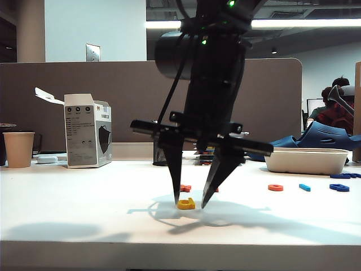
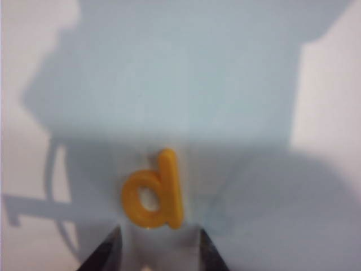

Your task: Select the appropriate letters from the row of letter magnets placed on the table to arrange into the word "dog".

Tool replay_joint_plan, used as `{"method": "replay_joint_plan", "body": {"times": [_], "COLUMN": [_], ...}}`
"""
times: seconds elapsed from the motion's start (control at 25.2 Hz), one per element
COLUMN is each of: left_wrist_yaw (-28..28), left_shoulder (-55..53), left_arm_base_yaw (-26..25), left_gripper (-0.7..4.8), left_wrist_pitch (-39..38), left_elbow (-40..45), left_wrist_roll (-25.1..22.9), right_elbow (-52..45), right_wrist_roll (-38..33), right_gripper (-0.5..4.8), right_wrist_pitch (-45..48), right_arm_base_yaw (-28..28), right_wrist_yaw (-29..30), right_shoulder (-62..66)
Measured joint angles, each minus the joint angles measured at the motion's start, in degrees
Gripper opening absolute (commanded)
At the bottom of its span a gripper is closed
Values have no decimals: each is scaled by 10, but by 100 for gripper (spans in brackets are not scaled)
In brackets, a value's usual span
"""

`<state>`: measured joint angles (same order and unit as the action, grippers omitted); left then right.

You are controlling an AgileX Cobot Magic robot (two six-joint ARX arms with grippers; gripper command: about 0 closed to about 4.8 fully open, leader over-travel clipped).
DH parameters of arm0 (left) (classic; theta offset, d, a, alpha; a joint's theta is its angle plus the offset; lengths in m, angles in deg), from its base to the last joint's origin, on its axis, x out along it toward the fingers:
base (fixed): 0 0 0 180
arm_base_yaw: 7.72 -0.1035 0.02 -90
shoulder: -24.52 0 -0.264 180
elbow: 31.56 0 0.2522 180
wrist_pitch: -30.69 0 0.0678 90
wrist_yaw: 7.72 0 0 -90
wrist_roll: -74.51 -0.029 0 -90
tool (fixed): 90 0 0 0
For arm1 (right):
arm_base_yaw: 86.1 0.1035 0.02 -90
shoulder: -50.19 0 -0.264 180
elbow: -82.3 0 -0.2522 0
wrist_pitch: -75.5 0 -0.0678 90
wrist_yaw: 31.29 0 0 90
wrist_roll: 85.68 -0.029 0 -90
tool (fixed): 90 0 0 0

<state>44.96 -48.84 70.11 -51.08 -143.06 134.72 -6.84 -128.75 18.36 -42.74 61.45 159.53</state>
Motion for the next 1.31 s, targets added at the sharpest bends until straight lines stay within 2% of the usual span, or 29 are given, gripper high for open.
{"method": "replay_joint_plan", "body": {"times": [0.28, 0.59, 0.79, 0.99, 1.31], "left_wrist_yaw": [0, 0, 0, 0, 0], "left_shoulder": [0, 0, 0, 0, 0], "left_arm_base_yaw": [0, 0, 0, 0, 0], "left_gripper": [-5, -5, -5, -5, -5], "left_wrist_pitch": [0, 0, 0, 0, 0], "left_elbow": [0, 0, 0, 0, 0], "left_wrist_roll": [0, 0, 0, 0, 0], "right_elbow": [1, 2, 1, 2, 2], "right_wrist_roll": [1, 46, 89, 171, 207], "right_gripper": [172, 176, 181, 184, 185], "right_wrist_pitch": [-1, -24, -37, -13, 22], "right_arm_base_yaw": [-29, -108, -147, -191, -215], "right_wrist_yaw": [-2, -15, -31, -66, -72], "right_shoulder": [-31, -56, -56, -56, -51]}}
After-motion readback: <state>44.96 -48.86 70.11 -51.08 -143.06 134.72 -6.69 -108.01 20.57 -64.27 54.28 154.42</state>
